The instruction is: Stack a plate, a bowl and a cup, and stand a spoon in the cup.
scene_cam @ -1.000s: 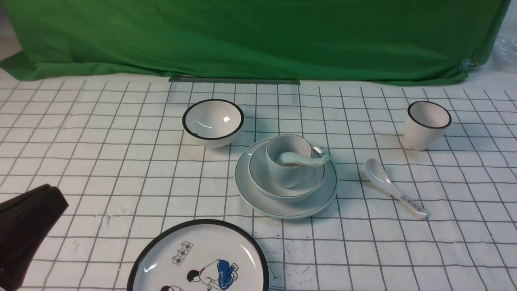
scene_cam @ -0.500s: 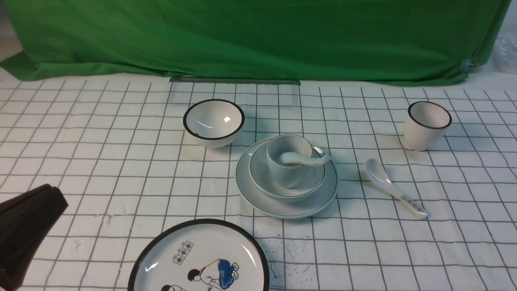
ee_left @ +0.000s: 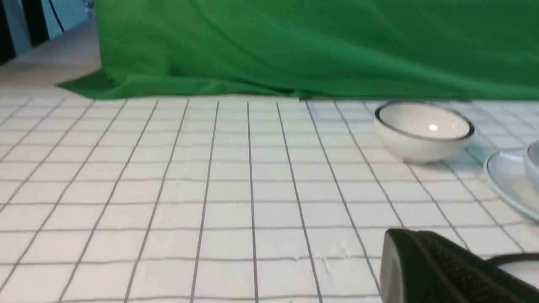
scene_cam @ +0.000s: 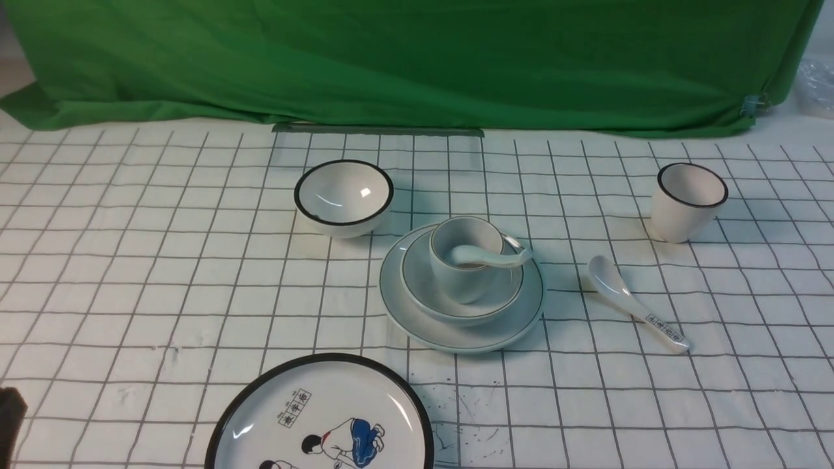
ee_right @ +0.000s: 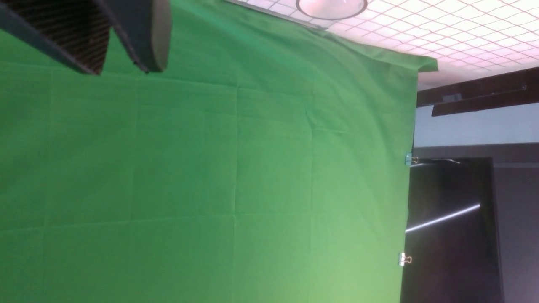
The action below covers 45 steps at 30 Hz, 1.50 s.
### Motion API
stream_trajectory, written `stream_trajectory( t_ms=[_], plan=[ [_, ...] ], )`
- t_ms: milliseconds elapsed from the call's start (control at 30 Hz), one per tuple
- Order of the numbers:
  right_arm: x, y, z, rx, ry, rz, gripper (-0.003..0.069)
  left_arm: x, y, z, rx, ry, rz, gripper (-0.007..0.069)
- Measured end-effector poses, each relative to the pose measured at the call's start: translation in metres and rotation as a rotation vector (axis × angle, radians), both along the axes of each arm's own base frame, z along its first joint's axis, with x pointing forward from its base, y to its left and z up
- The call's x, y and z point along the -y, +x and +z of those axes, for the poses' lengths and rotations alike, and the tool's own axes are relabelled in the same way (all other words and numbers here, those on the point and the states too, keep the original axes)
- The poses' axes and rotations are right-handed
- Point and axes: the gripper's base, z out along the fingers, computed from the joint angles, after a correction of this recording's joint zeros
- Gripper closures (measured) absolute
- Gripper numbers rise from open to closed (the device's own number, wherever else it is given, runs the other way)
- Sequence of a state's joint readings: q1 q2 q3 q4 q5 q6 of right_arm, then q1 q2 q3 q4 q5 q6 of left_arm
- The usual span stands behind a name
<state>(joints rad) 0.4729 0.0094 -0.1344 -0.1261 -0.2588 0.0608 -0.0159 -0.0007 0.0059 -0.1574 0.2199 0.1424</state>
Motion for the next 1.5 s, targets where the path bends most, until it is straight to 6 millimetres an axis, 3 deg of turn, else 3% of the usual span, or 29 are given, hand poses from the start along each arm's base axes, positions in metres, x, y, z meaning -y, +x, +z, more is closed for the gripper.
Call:
stream_trajectory(
  t_ms=[967,1067,1200,1300,1500],
  plan=[
    [0.001,0.0,-0.002,-0.02,-0.01,-0.022,0.0424,0.0,0.0,0.0,0.0,0.008,-0.005,0.0615],
    [0.006,0.006,-0.016,-0.138,-0.045,-0.151,0.0422,0.0,0.0,0.0,0.0,0.011,-0.005,0.0615],
    [0.018,0.016,-0.063,-0.401,-0.103,-0.41,0.0422,0.0,0.0,0.0,0.0,0.011,-0.005,0.0615],
    [0.024,0.016,-0.084,-0.543,-0.143,-0.505,0.0422,0.0,0.0,0.0,0.001,0.011,-0.005,0.0615],
    [0.026,0.013,-0.093,-0.629,-0.193,-0.527,0.0422,0.0,0.0,0.0,0.0,0.011,-0.005,0.0615]
  ],
)
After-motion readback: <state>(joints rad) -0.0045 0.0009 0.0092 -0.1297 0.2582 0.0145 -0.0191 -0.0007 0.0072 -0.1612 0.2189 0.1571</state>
